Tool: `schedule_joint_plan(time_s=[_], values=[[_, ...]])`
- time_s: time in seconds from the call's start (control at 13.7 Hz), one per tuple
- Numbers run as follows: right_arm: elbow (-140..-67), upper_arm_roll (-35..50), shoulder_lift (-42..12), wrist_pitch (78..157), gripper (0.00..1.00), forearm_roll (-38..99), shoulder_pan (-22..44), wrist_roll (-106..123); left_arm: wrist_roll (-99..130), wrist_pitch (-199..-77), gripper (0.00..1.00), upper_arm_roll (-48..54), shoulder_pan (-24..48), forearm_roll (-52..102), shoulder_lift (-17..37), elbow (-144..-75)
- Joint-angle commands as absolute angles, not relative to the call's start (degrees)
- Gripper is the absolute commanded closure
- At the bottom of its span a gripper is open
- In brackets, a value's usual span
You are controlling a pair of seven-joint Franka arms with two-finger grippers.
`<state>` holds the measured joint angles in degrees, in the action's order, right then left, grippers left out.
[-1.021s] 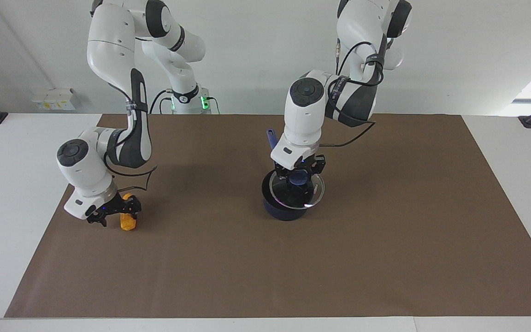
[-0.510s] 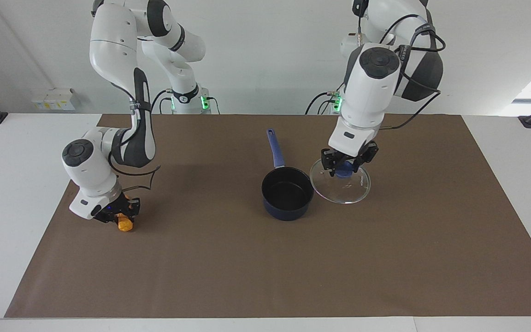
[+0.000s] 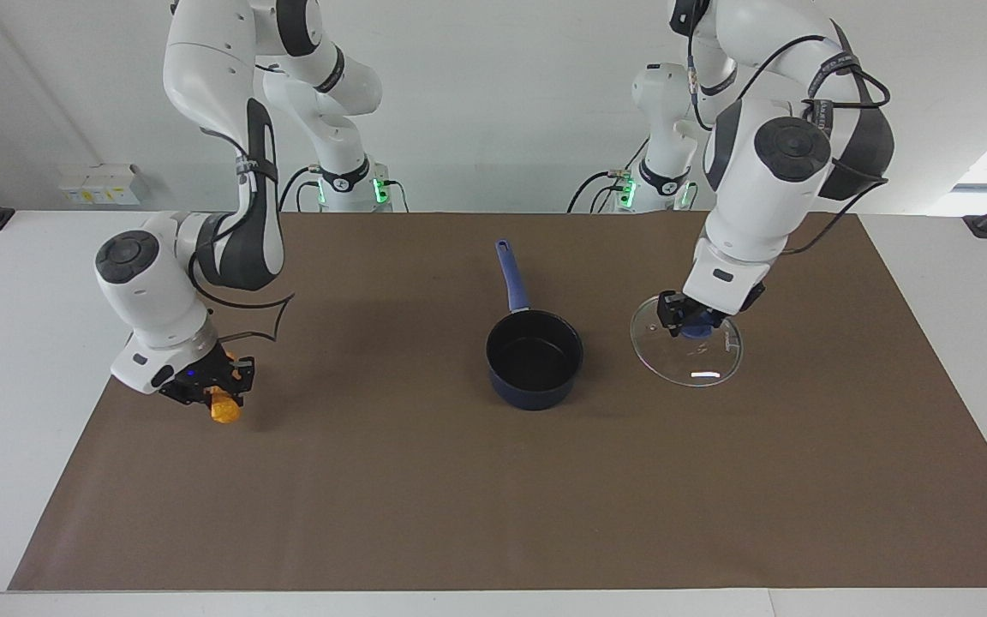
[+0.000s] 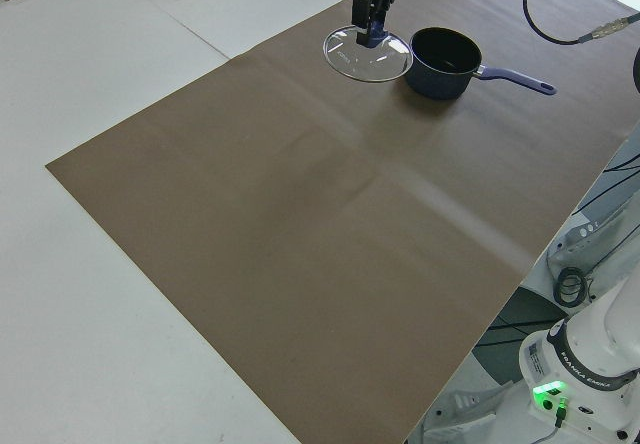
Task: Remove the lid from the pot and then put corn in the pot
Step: 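Lift the glass lid off with the left gripper while the right gripper grasps corn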
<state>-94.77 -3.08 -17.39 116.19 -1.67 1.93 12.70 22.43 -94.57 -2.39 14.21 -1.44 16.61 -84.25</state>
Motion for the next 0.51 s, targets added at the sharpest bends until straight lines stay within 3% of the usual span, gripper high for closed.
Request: schedule_joint_plan(time_s=[0.0,0.15,0.44], values=[[-90.82,-2.99,-16.17,108.84,1.00,-2.72,4.12,8.19,21.71,-96.58,1.00,-2.02,10.83,-2.55,11.00,-92.44],[-87.99,-2.99,-16.17,104.17,1.00,-3.25,7.97,2.50,20.49,-100.53,1.00,-2.02,8.71,-4.38,7.05,-100.24],[-87.98,-2.81,-16.17,104.59,1.00,-2.28,17.03,-10.42,18.28,-111.41,1.00,-2.02,4.67,-5.19,0.37,-113.17]])
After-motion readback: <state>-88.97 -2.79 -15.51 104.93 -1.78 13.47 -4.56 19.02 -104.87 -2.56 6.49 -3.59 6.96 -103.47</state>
